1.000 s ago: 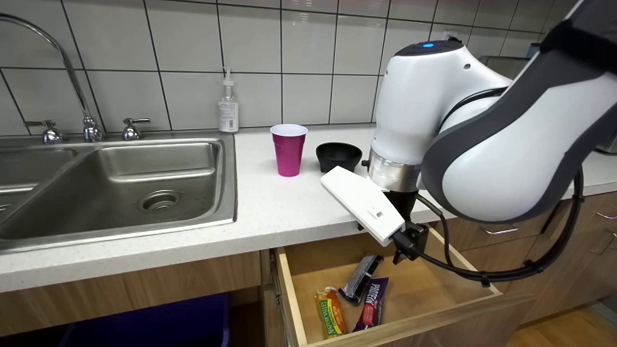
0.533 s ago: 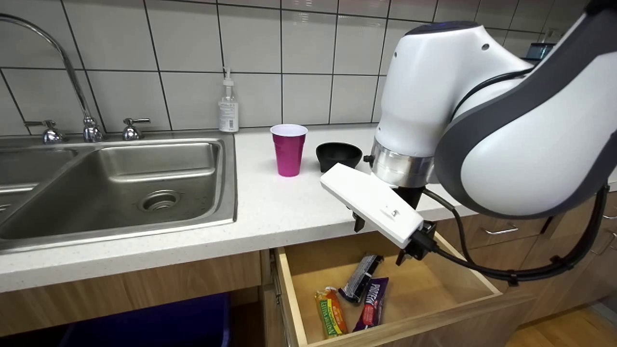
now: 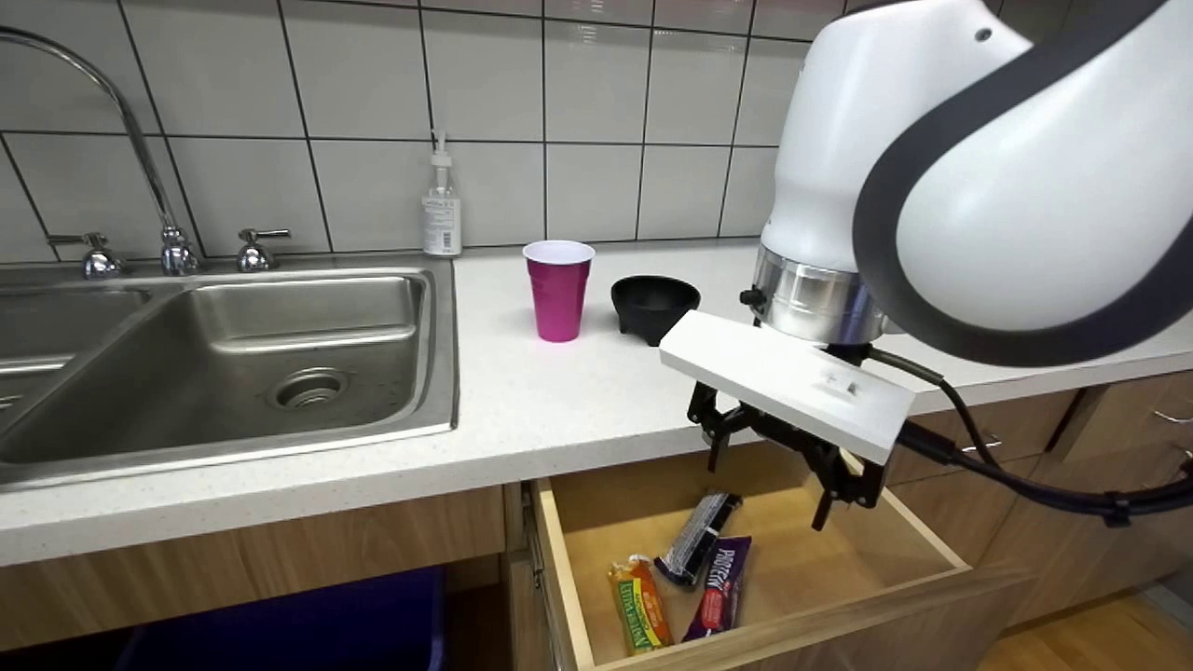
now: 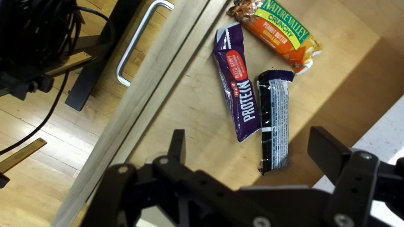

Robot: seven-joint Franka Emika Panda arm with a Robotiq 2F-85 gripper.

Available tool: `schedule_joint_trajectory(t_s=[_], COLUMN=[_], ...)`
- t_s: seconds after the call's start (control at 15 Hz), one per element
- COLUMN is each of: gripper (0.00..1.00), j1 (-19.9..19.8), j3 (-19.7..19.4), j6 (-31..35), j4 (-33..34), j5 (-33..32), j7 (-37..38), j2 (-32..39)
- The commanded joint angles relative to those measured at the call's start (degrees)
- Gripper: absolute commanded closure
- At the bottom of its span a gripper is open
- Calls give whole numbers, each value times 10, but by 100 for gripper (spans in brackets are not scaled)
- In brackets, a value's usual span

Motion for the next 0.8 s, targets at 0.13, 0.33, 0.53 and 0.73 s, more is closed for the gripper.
schedule_joint_trajectory(t_s=[0.13,0.33,0.53,0.73], gripper=[0,0,0,0], j1=[-47,-55,-60,-66], j3=[46,46,41,40], j6=[-115,-181,-241,-293], j4=[-13,-14,-13,-11], j5=[98,131,138,146], j7=[-153,-215,-247,-283], j2=[-58,-68,-71,-66])
